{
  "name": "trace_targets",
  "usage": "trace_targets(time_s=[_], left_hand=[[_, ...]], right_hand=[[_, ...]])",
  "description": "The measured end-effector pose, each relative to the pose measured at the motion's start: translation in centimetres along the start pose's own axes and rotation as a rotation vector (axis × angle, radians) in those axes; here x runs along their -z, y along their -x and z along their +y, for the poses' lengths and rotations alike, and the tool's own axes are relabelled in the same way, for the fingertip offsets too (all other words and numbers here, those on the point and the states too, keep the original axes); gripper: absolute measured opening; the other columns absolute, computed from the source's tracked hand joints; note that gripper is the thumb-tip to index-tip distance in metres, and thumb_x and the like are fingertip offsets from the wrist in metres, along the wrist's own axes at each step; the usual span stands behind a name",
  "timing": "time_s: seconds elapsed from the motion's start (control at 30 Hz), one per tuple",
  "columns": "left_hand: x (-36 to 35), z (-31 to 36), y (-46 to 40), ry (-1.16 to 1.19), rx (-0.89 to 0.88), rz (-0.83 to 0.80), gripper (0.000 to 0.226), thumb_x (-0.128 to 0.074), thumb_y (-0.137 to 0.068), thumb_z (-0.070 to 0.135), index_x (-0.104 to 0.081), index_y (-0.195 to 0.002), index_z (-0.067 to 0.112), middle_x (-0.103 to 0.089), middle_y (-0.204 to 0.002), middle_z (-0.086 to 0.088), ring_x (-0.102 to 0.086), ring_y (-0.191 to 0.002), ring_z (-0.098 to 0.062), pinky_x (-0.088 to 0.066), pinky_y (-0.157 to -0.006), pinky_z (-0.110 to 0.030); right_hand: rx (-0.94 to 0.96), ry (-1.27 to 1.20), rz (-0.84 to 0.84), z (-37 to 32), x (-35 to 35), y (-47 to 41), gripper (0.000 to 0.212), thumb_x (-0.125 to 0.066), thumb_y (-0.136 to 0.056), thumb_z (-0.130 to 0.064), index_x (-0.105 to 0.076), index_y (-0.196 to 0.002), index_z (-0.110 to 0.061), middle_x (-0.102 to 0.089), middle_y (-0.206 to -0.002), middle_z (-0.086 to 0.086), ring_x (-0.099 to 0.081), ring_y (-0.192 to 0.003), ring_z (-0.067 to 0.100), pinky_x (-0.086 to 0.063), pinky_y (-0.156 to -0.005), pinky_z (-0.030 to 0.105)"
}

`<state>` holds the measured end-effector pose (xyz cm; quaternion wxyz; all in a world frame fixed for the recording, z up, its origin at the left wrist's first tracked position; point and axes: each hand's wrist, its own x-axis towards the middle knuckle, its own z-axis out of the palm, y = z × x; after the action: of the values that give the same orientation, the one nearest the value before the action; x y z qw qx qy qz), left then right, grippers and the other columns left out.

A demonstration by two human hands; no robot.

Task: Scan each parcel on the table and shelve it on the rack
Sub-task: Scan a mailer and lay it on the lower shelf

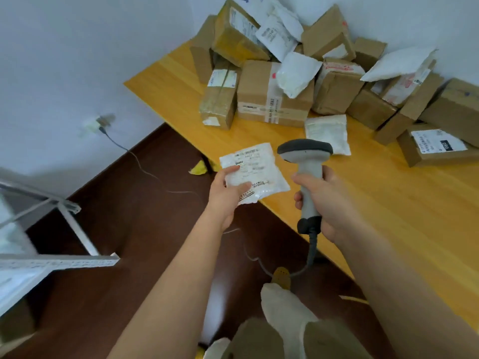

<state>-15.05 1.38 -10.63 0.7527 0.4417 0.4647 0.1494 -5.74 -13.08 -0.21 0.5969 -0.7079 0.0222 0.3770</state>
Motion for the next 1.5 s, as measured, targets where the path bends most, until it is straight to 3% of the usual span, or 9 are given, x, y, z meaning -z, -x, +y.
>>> trace_targets(time_s=[0.13,0.3,0.53,0.67,0.83,1.0,1.17,1.33,1.5], left_hand=[[10.7,0.6,5.9,0.29,0.038,0.092,0.067,-0.069,-0.083,-0.009,-0.035,-0.131,0.022,-0.064,-0.123,-0.01,-0.07,-0.1,-0.026,-0.059,-0.065,-0.035],[25.4,-0.1,15.7,0.459,0.076,0.099,0.053,-0.069,-0.085,-0.003,-0.046,-0.133,-0.002,-0.072,-0.113,-0.015,-0.073,-0.095,-0.025,-0.06,-0.067,-0.031],[45.0,-1.0,31.0,0.585,-0.006,0.139,0.051,-0.066,-0.087,0.004,-0.054,-0.131,0.026,-0.069,-0.12,-0.016,-0.069,-0.102,-0.033,-0.059,-0.086,-0.044],[53.3,-2.6,36.5,0.71,-0.059,0.232,0.05,-0.06,-0.089,-0.003,-0.056,-0.127,0.029,-0.07,-0.119,-0.016,-0.072,-0.095,-0.031,-0.061,-0.08,-0.041],[61.3,-6.4,38.2,0.848,-0.002,0.589,0.03,-0.059,-0.093,-0.003,-0.054,-0.12,0.009,-0.074,-0.102,-0.013,-0.074,-0.081,-0.023,-0.062,-0.067,-0.033],[70.4,-8.9,37.6,1.032,0.089,0.855,0.019,-0.052,-0.098,-0.002,-0.059,-0.108,0.011,-0.069,-0.099,-0.01,-0.066,-0.085,-0.022,-0.055,-0.071,-0.033],[80.7,-9.8,36.2,1.061,0.155,1.041,0.027,-0.056,-0.096,-0.003,-0.057,-0.122,0.001,-0.067,-0.101,-0.015,-0.066,-0.083,-0.022,-0.059,-0.053,-0.028],[89.1,-10.2,35.1,1.048,0.106,1.108,0.038,-0.049,-0.095,-0.01,-0.056,-0.131,0.004,-0.065,-0.119,-0.017,-0.065,-0.086,-0.021,-0.057,-0.06,-0.029],[96.7,-12.2,33.2,1.038,0.138,1.117,0.046,-0.048,-0.092,-0.014,-0.062,-0.128,0.01,-0.068,-0.117,-0.015,-0.066,-0.084,-0.022,-0.055,-0.05,-0.023]], right_hand=[[0.069,0.058,-0.088,3.6,-8.0,5.1,0.033,-0.067,-0.091,-0.009,-0.049,-0.117,-0.018,-0.058,-0.091,0.003,-0.054,-0.051,0.009,-0.047,-0.05,0.023],[0.097,0.121,-0.253,10.1,-18.9,14.4,0.035,-0.071,-0.088,-0.007,-0.051,-0.115,-0.018,-0.063,-0.091,0.003,-0.057,-0.053,0.007,-0.05,-0.053,0.023],[0.057,0.229,-0.465,18.3,-34.3,27.3,0.037,-0.069,-0.083,0.004,-0.051,-0.101,-0.022,-0.066,-0.092,0.007,-0.058,-0.056,0.011,-0.05,-0.054,0.026],[0.029,0.321,-0.598,21.4,-40.9,33.0,0.035,-0.065,-0.081,0.008,-0.052,-0.094,-0.021,-0.064,-0.087,0.009,-0.057,-0.056,0.013,-0.049,-0.054,0.028],[-0.021,0.406,-0.723,24.9,-47.5,36.9,0.028,-0.068,-0.086,0.0,-0.055,-0.101,-0.018,-0.066,-0.089,0.01,-0.056,-0.054,0.01,-0.05,-0.052,0.025],[-0.035,0.5,-0.78,28.5,-55.4,38.3,0.028,-0.068,-0.086,-0.001,-0.055,-0.108,-0.013,-0.065,-0.087,0.008,-0.056,-0.052,0.009,-0.05,-0.051,0.025],[-0.045,0.574,-0.81,31.8,-65.1,38.7,0.028,-0.067,-0.085,0.0,-0.053,-0.102,-0.016,-0.062,-0.088,0.011,-0.056,-0.053,0.01,-0.05,-0.05,0.023],[-0.02,0.667,-0.782,33.9,-72.5,39.5,0.039,-0.069,-0.085,-0.004,-0.051,-0.117,-0.018,-0.063,-0.088,0.009,-0.059,-0.054,0.007,-0.052,-0.051,0.019],[0.019,0.692,-0.745,37.4,-78.2,40.0,0.041,-0.069,-0.085,-0.006,-0.051,-0.12,-0.019,-0.066,-0.089,0.008,-0.06,-0.056,0.009,-0.05,-0.051,0.019]])
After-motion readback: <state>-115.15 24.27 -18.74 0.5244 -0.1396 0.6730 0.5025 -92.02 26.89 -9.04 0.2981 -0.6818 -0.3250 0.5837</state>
